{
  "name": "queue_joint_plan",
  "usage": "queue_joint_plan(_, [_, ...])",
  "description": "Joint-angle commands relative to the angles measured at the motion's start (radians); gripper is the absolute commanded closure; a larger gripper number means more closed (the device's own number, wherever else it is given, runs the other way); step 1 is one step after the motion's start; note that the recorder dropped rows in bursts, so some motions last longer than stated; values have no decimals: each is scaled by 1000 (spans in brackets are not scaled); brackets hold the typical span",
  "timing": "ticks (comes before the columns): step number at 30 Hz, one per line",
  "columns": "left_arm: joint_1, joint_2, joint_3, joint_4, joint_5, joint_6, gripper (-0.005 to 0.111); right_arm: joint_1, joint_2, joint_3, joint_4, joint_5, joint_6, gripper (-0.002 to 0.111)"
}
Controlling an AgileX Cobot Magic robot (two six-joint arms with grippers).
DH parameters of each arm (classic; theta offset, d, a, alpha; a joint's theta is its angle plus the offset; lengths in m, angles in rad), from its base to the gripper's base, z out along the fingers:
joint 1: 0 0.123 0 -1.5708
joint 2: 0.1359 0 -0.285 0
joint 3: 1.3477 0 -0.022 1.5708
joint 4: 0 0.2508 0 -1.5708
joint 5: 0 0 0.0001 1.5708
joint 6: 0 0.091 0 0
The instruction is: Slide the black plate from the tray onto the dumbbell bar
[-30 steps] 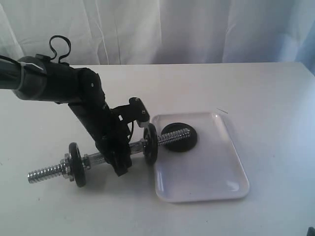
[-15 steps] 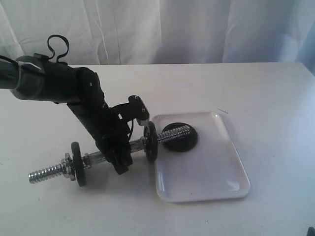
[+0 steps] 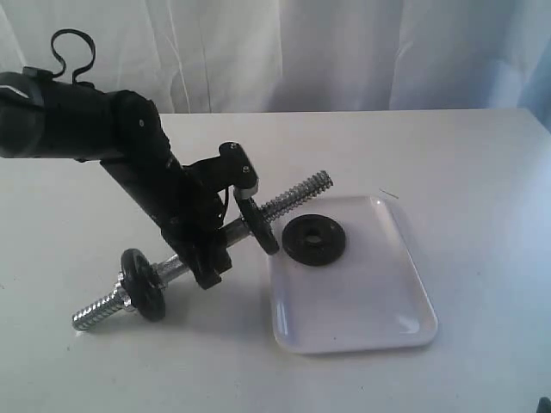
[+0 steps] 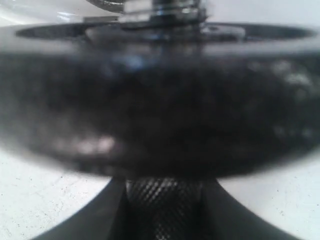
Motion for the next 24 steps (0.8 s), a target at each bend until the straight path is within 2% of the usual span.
queue_joint_plan(1, [-1, -109, 13, -63, -49, -3, 107, -4, -4, 5, -8, -3, 3, 108])
queue_joint_plan(9, [-1, -197, 176, -78, -156, -3, 107, -4, -4, 5, -8, -3, 3, 108])
queue_joint_plan(19, [-1, -301, 261, -82, -178, -4, 107, -4, -4, 5, -8, -3, 3, 108])
queue_joint_plan(22, [-1, -322, 278, -82, -183, -7, 107, -4, -4, 5, -5, -45, 82, 108])
queue_joint_plan(24, [-1, -332, 297, -82, -187, -7, 107, -4, -4, 5, 35, -113, 205, 108])
